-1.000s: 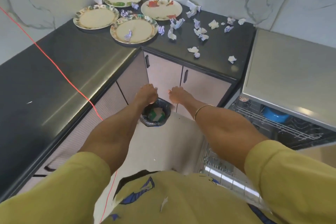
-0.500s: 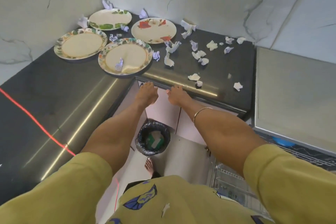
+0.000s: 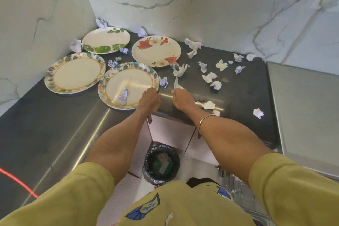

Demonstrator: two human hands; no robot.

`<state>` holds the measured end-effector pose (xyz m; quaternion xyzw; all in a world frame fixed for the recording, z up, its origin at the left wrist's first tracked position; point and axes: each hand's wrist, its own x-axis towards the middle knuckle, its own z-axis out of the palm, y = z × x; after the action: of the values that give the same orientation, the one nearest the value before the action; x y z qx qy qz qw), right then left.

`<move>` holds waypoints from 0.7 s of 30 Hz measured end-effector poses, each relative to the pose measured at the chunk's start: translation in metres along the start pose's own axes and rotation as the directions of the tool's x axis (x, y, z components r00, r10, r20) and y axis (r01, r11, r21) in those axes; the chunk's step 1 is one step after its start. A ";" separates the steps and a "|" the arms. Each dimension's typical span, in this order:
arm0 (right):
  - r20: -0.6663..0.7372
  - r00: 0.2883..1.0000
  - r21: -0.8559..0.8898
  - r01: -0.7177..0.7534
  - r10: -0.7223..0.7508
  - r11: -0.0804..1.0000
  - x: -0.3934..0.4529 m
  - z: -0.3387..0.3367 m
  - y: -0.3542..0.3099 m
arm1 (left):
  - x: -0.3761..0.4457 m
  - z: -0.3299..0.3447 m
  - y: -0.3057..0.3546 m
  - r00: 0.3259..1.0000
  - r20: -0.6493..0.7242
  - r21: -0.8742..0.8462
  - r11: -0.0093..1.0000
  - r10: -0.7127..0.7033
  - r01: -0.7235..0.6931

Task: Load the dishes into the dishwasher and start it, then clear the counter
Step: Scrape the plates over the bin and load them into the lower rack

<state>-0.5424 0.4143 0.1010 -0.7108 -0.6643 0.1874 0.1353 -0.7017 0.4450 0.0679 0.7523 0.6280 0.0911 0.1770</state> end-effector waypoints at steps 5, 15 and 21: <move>-0.057 0.998 0.000 0.030 -0.030 1.000 0.044 -0.005 -0.013 | 0.026 -0.007 -0.021 0.999 0.003 0.008 0.999 -0.040 0.040; -0.028 0.999 0.158 0.020 -0.016 0.987 0.161 -0.012 -0.008 | 0.065 -0.016 -0.022 0.994 -0.076 0.313 0.945 -0.076 0.096; 0.026 1.000 0.276 -0.005 -0.002 0.961 0.218 -0.019 0.014 | 0.101 0.007 -0.004 0.973 -0.109 0.258 0.940 -0.203 0.225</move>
<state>-0.5113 0.6311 0.0928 -0.6830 -0.6329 0.2876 0.2241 -0.6837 0.5428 0.0515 0.6923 0.7192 0.0154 0.0567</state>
